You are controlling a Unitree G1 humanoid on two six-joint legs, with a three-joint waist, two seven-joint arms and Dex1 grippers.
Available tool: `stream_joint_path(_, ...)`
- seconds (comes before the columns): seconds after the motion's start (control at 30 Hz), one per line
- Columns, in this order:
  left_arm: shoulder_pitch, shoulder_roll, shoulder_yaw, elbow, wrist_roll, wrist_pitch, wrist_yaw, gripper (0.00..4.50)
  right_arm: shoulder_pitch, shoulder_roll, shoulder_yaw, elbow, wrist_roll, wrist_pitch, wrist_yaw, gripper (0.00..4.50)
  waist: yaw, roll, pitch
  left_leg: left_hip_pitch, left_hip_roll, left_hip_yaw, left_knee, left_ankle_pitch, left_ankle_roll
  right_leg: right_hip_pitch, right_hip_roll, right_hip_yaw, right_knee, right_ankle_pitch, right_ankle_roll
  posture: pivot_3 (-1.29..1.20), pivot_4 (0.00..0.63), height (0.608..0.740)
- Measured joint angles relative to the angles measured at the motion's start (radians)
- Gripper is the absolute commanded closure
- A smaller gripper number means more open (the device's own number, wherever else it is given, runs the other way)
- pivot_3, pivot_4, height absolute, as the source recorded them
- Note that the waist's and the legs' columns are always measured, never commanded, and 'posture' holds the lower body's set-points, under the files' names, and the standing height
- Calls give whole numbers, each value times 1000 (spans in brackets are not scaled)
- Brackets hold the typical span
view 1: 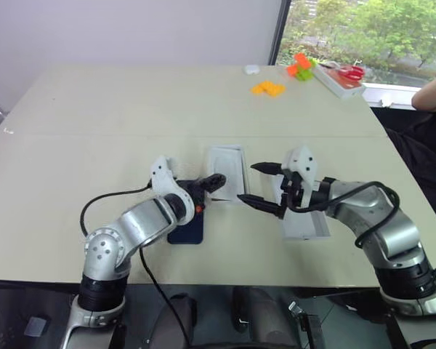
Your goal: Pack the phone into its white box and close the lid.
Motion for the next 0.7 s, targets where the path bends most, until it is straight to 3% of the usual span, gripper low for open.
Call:
stream_joint_path(0.2, 52, 228, 71, -78, -46, 34, -193, 32, -38, -1, 12, 73, -59, -14, -12, 0, -4, 1, 1, 0, 0, 0, 0, 0, 0, 0, 1, 0, 0, -2, 2, 0, 150, 740)
stream_joint_path(0.3, 98, 369, 163, -86, 53, 43, -348, 0, -78, 5, 23, 114, -77, -1, -24, 801, -10, 1, 1, 0, 0, 1, 0, 0, 0, -1, 1, 0, 0, -2, 2, 0, 150, 740)
stream_joint_path(0.43, 255, 657, 263, -85, 436, 51, -688, 0, -139, 4, 43, 143, -90, 72, -35, 2863, -25, 2, 2, -1, 0, 2, -2, 0, 0, -3, 1, 0, 0, -3, 1, 0, 150, 740)
stream_joint_path(0.53, 375, 683, 290, -103, 636, -14, -926, 0, -176, 16, 80, 152, -108, 119, -53, 4460, -25, 4, 3, -3, 1, 3, -3, 0, 0, -5, 0, 1, -2, -3, 1, 0, 150, 740)
stream_joint_path(0.7, 576, 707, 303, -147, 899, -159, -1281, 0, -258, 71, 181, 167, -184, 183, -122, 4460, -30, 4, 3, -12, 2, 3, -3, 0, 0, -13, 0, 1, -4, -2, 0, 0, 150, 740)
